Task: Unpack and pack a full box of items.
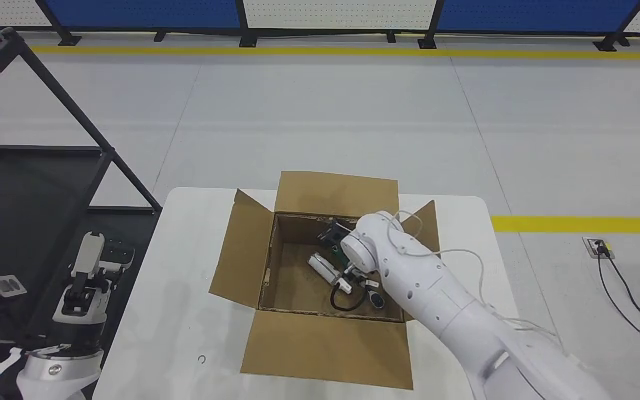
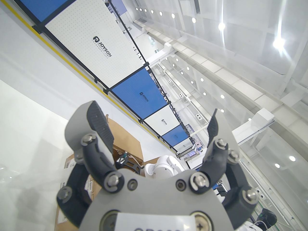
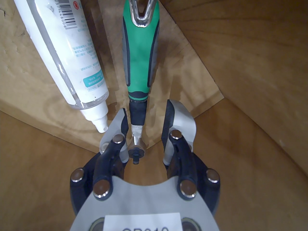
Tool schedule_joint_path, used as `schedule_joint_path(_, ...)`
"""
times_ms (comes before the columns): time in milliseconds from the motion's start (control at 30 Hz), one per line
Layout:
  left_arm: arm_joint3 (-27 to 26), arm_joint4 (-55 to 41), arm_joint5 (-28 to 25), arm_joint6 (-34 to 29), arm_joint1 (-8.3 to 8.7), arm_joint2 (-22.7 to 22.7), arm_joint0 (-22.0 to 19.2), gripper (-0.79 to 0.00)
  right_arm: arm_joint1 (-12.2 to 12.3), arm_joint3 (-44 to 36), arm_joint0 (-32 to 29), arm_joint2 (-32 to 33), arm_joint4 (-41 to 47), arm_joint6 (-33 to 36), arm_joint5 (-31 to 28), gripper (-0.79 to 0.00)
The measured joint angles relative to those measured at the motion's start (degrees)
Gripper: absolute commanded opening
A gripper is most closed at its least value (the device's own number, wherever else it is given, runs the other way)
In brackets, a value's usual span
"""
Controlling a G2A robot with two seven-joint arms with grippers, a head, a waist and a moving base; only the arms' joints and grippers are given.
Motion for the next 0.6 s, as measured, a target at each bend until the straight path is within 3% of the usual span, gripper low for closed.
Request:
schedule_joint_path(100, 0.0, 0.0, 0.0, 0.0, 0.0, 0.0, 0.0, 0.0, -0.4, 0.9, -0.1, 0.1, -0.1, -0.4, -0.3, -0.486)
schedule_joint_path(600, 0.0, 0.0, 0.0, 0.0, 0.0, 0.0, 0.0, 0.0, -2.4, 5.5, -0.3, 0.9, -0.3, -2.3, -1.5, -0.542)
